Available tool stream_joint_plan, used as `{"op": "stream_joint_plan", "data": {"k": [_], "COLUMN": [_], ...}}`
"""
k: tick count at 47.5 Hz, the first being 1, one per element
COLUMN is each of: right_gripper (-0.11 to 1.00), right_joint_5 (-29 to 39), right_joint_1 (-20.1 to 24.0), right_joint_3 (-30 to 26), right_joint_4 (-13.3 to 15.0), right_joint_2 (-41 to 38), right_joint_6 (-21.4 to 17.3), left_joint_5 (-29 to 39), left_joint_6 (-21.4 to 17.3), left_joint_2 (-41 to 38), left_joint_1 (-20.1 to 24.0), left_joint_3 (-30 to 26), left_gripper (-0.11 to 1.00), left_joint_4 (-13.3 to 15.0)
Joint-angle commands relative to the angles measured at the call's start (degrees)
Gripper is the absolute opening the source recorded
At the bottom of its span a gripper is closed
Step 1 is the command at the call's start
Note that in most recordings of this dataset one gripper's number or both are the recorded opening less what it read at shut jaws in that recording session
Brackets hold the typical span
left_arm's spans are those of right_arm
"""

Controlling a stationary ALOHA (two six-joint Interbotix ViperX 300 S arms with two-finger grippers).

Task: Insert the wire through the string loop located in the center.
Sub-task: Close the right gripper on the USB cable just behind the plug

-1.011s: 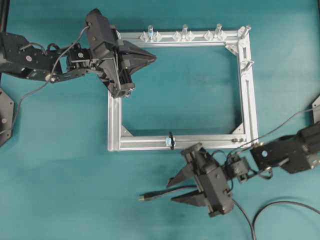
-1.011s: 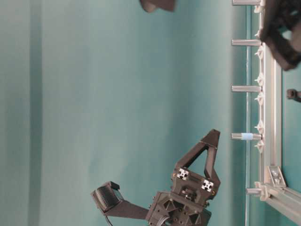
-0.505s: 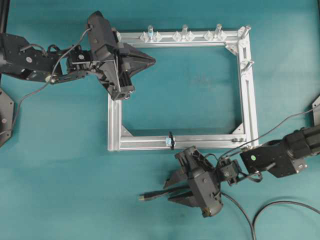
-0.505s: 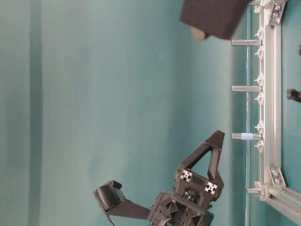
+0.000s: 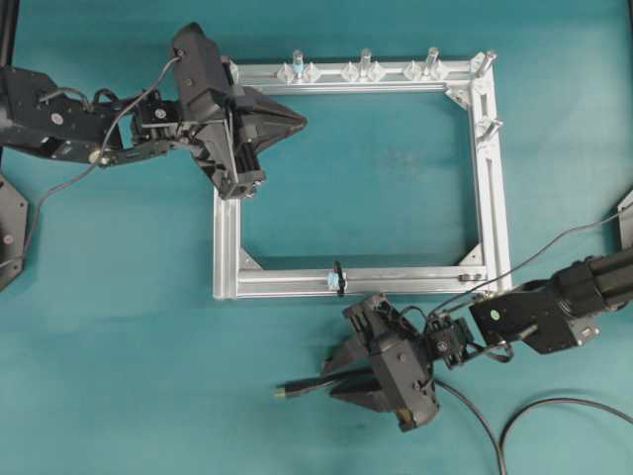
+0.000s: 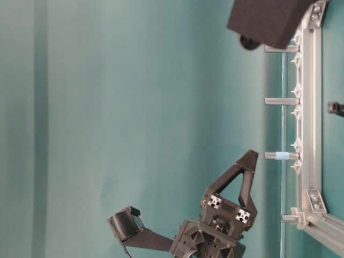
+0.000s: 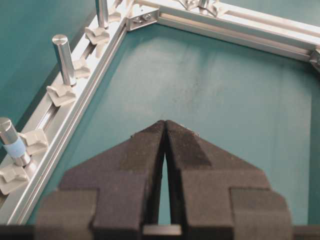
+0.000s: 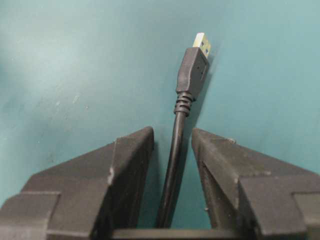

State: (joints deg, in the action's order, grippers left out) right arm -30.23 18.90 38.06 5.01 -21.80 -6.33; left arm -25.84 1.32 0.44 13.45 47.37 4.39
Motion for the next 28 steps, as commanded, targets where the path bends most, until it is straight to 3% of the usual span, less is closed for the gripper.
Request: {"op": "stream_joint_plan", "data": {"k": [1,21,24,28], "right_gripper": [0.47,0.45,0.4,0.22], "right_joint_5": [0.0,1.76,2.99,5.45], "right_joint_1": [0.18,0.09,0.09,0.09], "right_joint_3": [-0.7,-0.88,-0.97,-1.23], "right_joint_4": [-0.09,-0.09,-0.18,-0.44], "right_joint_2": [0.7,0.7,0.79,0.7], "right_joint_6": [0.09,0.09,-0.09,-0.7], "left_joint_5": [-0.18,-0.18,-0.18,-0.18], "left_joint_6": [0.44,0.44,0.44,0.44], "left_joint_2": [1.49,1.41,1.41,1.41], "left_joint_1": [-0.18,-0.18,-0.18,-0.18], "left_joint_3": [-0.44,-0.35,-0.44,-0.44], "left_gripper": [0.01,0.01,0.01,0.01], "left_joint_4": [-0.18,-0.18,-0.18,-0.18]}}
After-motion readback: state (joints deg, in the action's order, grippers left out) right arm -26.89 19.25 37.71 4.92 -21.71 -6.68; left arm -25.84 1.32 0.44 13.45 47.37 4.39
